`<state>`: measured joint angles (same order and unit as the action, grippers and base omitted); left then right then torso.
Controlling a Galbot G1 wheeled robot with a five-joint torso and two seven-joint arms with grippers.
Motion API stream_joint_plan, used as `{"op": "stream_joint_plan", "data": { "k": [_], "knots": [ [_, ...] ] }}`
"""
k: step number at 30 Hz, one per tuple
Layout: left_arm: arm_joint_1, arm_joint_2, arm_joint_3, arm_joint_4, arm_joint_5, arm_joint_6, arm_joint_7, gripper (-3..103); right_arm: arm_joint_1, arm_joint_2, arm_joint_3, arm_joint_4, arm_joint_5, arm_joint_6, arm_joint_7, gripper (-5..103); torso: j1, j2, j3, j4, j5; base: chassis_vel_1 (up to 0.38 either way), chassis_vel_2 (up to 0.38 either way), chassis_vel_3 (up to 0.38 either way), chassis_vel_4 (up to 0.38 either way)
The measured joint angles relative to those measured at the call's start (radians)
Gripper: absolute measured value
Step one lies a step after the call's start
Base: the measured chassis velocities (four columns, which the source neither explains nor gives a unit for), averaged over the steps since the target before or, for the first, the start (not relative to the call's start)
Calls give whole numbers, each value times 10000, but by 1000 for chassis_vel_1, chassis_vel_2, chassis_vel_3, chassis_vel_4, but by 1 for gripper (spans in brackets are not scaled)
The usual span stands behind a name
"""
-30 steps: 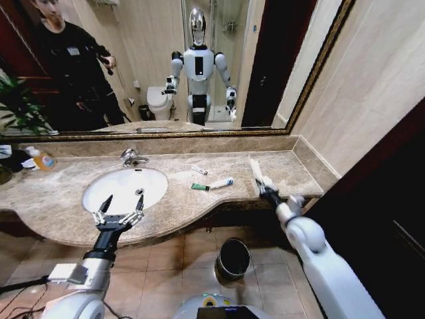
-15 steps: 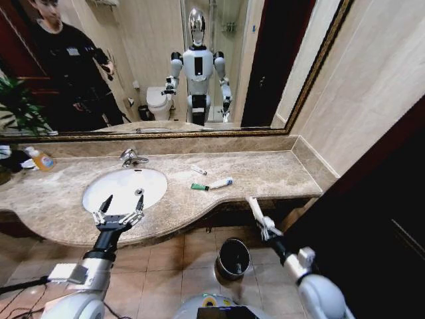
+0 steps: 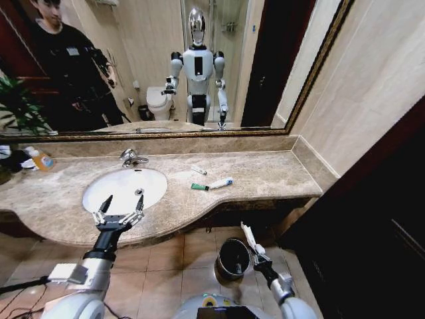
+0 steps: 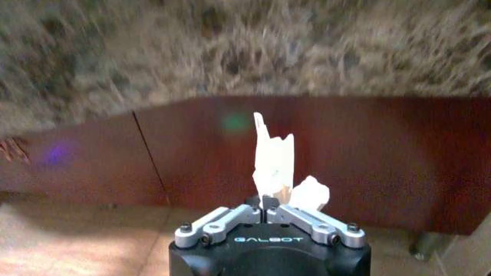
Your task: Pick up the trash from the sink and place it in the trash bin.
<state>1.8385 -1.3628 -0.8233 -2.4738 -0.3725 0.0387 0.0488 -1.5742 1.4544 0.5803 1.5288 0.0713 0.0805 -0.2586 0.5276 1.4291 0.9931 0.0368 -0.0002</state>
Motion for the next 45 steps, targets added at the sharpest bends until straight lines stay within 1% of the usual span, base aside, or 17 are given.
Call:
{"op": "stream_joint_plan", "data": {
  "k": [6, 16, 17, 18, 21, 22, 24, 26, 27, 28, 33, 35, 36, 38, 39, 42, 45],
  "knots": [
    [0, 0, 0, 0, 0, 0, 0, 100, 1196, 550, -165, -2382, -1144, 374, 751, 0, 0, 0, 0, 0, 2, 0, 0, 0, 0],
    [0, 0, 0, 0, 0, 0, 0, 100, 2395, 995, -148, -4772, -2126, 843, 948, 0, 0, 0, 0, 0, 0, 0, 0, 0, 0],
    [0, 0, 0, 0, 0, 0, -1, 100, 2499, 1039, -151, -4994, -2228, 890, 942, 5, 0, 0, 0, 0, 0, 0, 0, 0, 0],
    [0, 0, 0, 0, 0, 0, -1, 100, 2499, 1039, -151, -4994, -2228, 890, 942, 5, 0, 0, 0, 0, 0, 0, 0, 0, 0],
    [0, 0, -1, 0, 0, 0, 0, 100, 2788, 1112, -165, -5576, -2379, 1031, 998, 21, 0, 0, 1, 0, 0, 0, 0, 0, 0],
    [0, 0, -1, 0, 0, 0, 0, 100, 2788, 1112, -165, -5576, -2379, 1031, 998, 21, 0, 0, 1, 0, 0, 0, 0, 0, 0],
    [0, 0, 0, 0, 0, 0, 0, 100, 2906, 1126, -163, -5771, -2392, 1097, 1064, 32, 0, 0, 0, 0, 0, 0, 0, 0, 0],
    [0, 0, 0, 0, 0, 0, 0, 100, 2916, 1126, -160, -5778, -2382, 1100, 1072, 32, 0, 0, 0, 0, 0, 0, 0, 0, 0],
    [0, 0, 0, 0, 0, 0, 0, 100, 2925, 1120, -155, -5775, -2346, 1108, 1082, 43, 0, 0, 0, 0, 0, 0, 0, 0, 0],
    [0, 0, 0, 0, 0, 0, 0, 100, 2904, 1099, -154, -5747, -2328, 1123, 1088, 48, 0, -1, 0, 0, 1, 0, 0, 0, 0],
    [0, 0, 0, 0, 0, 0, 0, 100, 2704, 971, -174, -5384, -2229, 1149, 1090, 60, 0, 0, 0, 0, 0, 0, 0, 0, 0],
    [0, 0, 0, 0, 0, 0, -1, 100, 2300, 759, -288, -4596, -1958, 1131, 1086, 71, 0, 0, 0, 0, 1, 0, 0, 0, 0],
    [0, 0, 0, 0, 0, 0, -1, 100, 2300, 759, -288, -4596, -1958, 1131, 1086, 71, 0, 0, 0, 0, 1, 0, 0, 0, 0],
    [-1, 0, -1, 0, 0, 0, 0, 100, 1958, 607, -331, -3908, -1831, 1096, 1111, 81, 0, 0, 0, -1, 0, 0, 0, 0, 0],
    [-1, 0, -1, 0, 0, 0, 0, 100, 1958, 607, -331, -3908, -1831, 1096, 1111, 81, 0, 0, 0, -1, 0, 0, 0, 0, 0],
    [0, 0, -1, 0, 0, 0, 0, 100, 1228, 350, -513, -2455, -1234, 1088, 1377, 96, 0, 0, 0, 0, 1, 0, 0, 0, 0],
    [0, 0, -1, 0, 0, 0, 0, 100, 773, 159, -556, -1637, -844, 1172, 1466, 100, 0, 0, 0, -1, 4, 0, 0, 0, 0]
  ]
}}
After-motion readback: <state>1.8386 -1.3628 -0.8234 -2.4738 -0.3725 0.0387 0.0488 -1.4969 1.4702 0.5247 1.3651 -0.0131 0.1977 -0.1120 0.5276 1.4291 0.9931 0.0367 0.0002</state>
